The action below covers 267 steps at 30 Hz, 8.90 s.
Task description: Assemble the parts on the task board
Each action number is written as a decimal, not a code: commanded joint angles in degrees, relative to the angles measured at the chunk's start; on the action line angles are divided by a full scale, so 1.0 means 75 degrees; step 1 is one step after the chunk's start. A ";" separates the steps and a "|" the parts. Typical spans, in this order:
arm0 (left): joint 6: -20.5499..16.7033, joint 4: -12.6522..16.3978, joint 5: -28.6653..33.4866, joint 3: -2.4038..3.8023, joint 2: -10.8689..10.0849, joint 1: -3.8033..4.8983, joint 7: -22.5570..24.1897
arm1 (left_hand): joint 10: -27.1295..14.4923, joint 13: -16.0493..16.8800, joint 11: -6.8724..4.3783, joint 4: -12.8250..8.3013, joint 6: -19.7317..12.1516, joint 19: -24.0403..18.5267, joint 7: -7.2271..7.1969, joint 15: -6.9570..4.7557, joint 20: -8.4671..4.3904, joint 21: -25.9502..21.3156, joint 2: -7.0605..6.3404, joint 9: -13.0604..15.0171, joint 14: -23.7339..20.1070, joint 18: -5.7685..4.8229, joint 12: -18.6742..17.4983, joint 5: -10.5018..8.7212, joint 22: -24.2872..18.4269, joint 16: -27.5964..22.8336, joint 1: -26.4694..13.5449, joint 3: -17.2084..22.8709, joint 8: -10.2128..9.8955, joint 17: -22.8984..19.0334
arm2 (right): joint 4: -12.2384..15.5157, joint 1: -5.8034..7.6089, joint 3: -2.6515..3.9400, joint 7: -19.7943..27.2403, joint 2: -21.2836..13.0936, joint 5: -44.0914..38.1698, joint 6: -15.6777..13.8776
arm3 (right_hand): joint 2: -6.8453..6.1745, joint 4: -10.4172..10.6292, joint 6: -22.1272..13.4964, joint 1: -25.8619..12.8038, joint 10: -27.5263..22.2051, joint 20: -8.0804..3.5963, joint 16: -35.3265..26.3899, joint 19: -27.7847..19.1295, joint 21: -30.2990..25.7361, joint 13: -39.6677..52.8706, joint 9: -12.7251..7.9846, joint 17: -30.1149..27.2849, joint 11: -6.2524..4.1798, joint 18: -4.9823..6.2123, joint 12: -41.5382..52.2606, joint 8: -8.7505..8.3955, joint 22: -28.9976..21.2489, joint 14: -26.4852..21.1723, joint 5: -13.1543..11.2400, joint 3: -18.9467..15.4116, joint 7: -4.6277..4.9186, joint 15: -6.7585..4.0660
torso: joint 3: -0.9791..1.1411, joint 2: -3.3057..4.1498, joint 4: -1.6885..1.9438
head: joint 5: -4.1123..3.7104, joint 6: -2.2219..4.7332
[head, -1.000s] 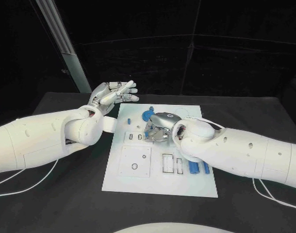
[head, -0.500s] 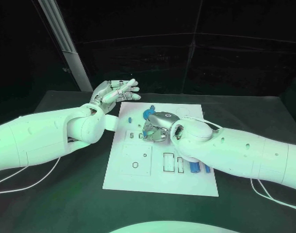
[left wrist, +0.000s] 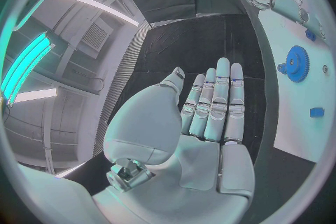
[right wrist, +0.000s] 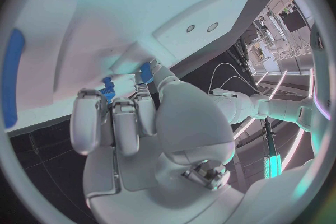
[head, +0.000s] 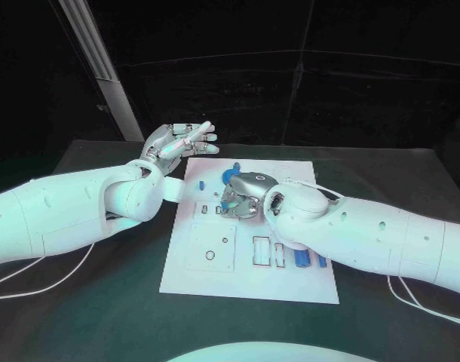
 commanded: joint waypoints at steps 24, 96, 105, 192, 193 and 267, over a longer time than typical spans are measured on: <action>0.0133 -0.0017 0.0002 0.0002 0.0022 0.0013 0.0029 | 0.0056 -0.0007 -0.0020 -0.0017 0.0046 0.0055 -0.0012 0.0003 -0.0003 -0.0045 0.0005 -0.0002 0.0033 0.0108 -0.0038 0.0033 -0.0010 -0.0039 0.0041 0.0047 -0.0028 0.0010 | 0.0011 -0.0017 -0.0026 -0.0151 -0.0071 -0.0176 0.0589 | -0.0362 0.0014 -0.0249 -0.0289 -0.0122 0.0095 -0.0081 -0.0068 -0.0014 0.0254 -0.0025 0.1768 0.0118 -0.0109 -0.0153 -0.0259 -0.0080 0.0730 0.0022 -0.0047 0.0147 0.0095 | -0.0001 0.0002 0.0010 | -0.0025 -0.0039; 0.3529 -0.0867 -0.7450 -0.0394 0.1167 0.1236 -0.8432 | 0.2278 0.8647 -0.1501 0.0948 0.0213 0.4549 -0.1419 -0.1538 -0.1596 0.7774 0.0101 0.3638 0.3401 -0.0829 0.8971 -0.0028 0.8415 1.0172 -0.2185 -0.2176 0.3669 0.9938 | 0.0724 0.1097 0.0203 0.4319 -0.3277 0.7401 -0.0035 | -0.0639 -0.0202 -0.0358 0.0365 -0.1659 0.0468 -0.5791 -0.2527 -0.7519 -0.9089 -0.0015 -0.0534 0.0442 0.0811 -0.9670 -0.0427 -0.8320 -0.1425 -0.0132 0.0098 0.0419 0.0473 | 0.0068 -0.0437 -0.0098 | 0.0105 -0.0208; 0.3790 -0.1241 -0.7491 -0.0493 0.1672 0.1263 -0.8637 | 0.2280 0.8688 -0.1510 0.0955 0.0059 0.4569 -0.1430 -0.1546 -0.1605 0.7828 0.0237 0.3928 0.3401 -0.0844 0.9001 -0.0029 0.8518 1.0172 -0.2402 -0.2530 0.3858 0.9938 | 0.0677 0.1101 0.0203 0.4252 -0.3159 0.7303 -0.0103 | -0.0665 -0.0202 -0.0404 0.0329 -0.1636 0.0480 -0.5636 -0.2464 -0.7632 -0.9176 -0.0020 -0.0356 0.0460 0.0804 -0.9718 -0.0435 -0.8385 -0.1275 -0.0115 0.0095 0.0426 0.0487 | 0.0057 -0.0423 -0.0092 | 0.0137 -0.0259; 0.4448 -0.1810 -0.7497 -0.0555 0.2443 0.0976 -0.8816 | 0.2142 0.8547 -0.1315 -0.0060 0.0093 0.4556 -0.1204 -0.1359 -0.1400 0.7899 0.0585 0.3044 0.3401 -0.0857 0.8788 -0.0006 0.8714 1.0172 -0.0233 -0.1526 0.2737 0.9938 | 0.0450 0.1100 0.0201 0.3999 -0.2861 0.7277 0.0010 | -0.0666 -0.0258 -0.0660 0.0224 -0.1775 0.0567 -0.4896 -0.2347 -0.8059 -0.9447 -0.0008 0.0566 0.0557 0.0797 -0.9759 -0.0418 -0.8598 -0.1086 0.0406 0.0096 0.0517 0.0589 | 0.0061 -0.0424 -0.0075 | 0.0044 -0.0481; 0.4407 -0.1806 -0.7497 -0.0555 0.2438 0.0976 -0.8815 | 0.2140 0.8549 -0.1336 -0.0171 0.0092 0.4555 -0.1228 -0.1378 -0.1413 0.7899 0.0642 0.3037 0.3401 -0.0856 0.8785 -0.0003 0.8715 1.0172 -0.0074 -0.1392 0.2737 0.9938 | 0.0447 0.1100 0.0201 0.3995 -0.2858 0.7277 0.0018 | -0.0666 -0.0258 -0.0660 0.0224 -0.1775 0.0567 -0.4896 -0.2347 -0.8059 -0.9447 -0.0008 0.0566 0.0557 0.0797 -0.9759 -0.0418 -0.8598 -0.1086 0.0406 0.0096 0.0517 0.0589 | 0.0061 -0.0425 -0.0076 | 0.0044 -0.0485; 0.1543 -0.0153 -0.8893 -0.0559 0.1313 0.0413 -0.8478 | 0.2128 0.8128 -0.1399 -0.1671 -0.0308 0.4637 -0.1274 -0.1430 -0.1470 0.7962 -0.0764 0.3307 0.3401 -0.0887 0.8389 0.0070 0.8935 1.0172 -0.1471 0.4790 0.3962 0.9938 | 0.0203 0.1096 0.0196 0.3971 -0.2749 0.7067 0.0215 | -0.0633 -0.0221 -0.0715 0.0168 -0.1851 0.0590 -0.5085 -0.2353 -0.8143 -0.9475 -0.0008 0.0607 0.0587 0.0792 -0.9761 -0.0424 -0.8636 -0.1177 0.0419 0.0107 0.0544 0.0618 | 0.0098 -0.0422 0.0058 | 0.0101 -0.0573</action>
